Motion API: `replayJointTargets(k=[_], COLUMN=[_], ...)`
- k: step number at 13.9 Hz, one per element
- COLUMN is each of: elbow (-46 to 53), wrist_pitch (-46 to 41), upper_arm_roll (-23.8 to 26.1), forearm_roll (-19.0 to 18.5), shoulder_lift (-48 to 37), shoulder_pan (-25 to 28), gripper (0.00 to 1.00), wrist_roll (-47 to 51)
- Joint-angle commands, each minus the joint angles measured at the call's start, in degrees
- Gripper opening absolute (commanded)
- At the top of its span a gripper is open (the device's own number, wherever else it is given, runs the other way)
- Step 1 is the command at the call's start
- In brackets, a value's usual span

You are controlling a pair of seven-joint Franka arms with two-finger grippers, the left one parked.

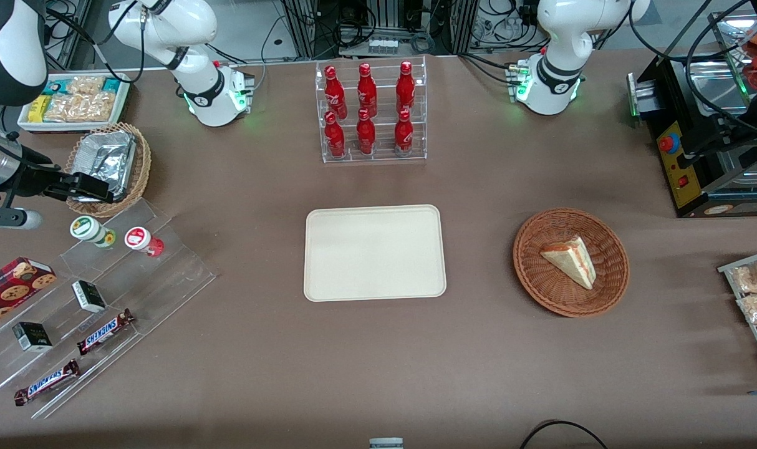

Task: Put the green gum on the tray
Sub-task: 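Lower the right gripper onto the green-lidded gum jar and close it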

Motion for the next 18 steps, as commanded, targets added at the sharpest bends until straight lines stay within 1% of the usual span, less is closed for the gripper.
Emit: replayJointTargets(k=[1,4,6,8,10,11,13,15,18], elbow=[2.09,2.01,0.44,-2.02,-5.09,-6.85,-10.10,-12.48,-16.52], wrist_pitch=[-0.11,1.20,1.91,5.15,8.75,10.60,14.37,17.72,24.13], upper_arm_roll=[0.55,0.29,-1.29,-2.61,-4.36,-4.89,-6.74,-7.36,-9.99], forearm_roll=[-0.56,-0.47,0.32,0.32,0.24,0.23,0.23,0.06,-0.29], shoulder_lift=[1.28,2.16,3.13,2.95,2.60,2.43,1.82,1.11,0.23], shoulder_pan=[-0.66,-0.75,-1.36,-1.37,-1.28,-1.28,-1.45,-1.63,-1.63], gripper=[0.99,0.99,0.99,0.99,0.99,0.99,1.00,0.99,0.99], wrist_roll=[0.74,0.21,-1.72,-3.99,-9.78,-14.94,-21.82,-28.76,-36.15])
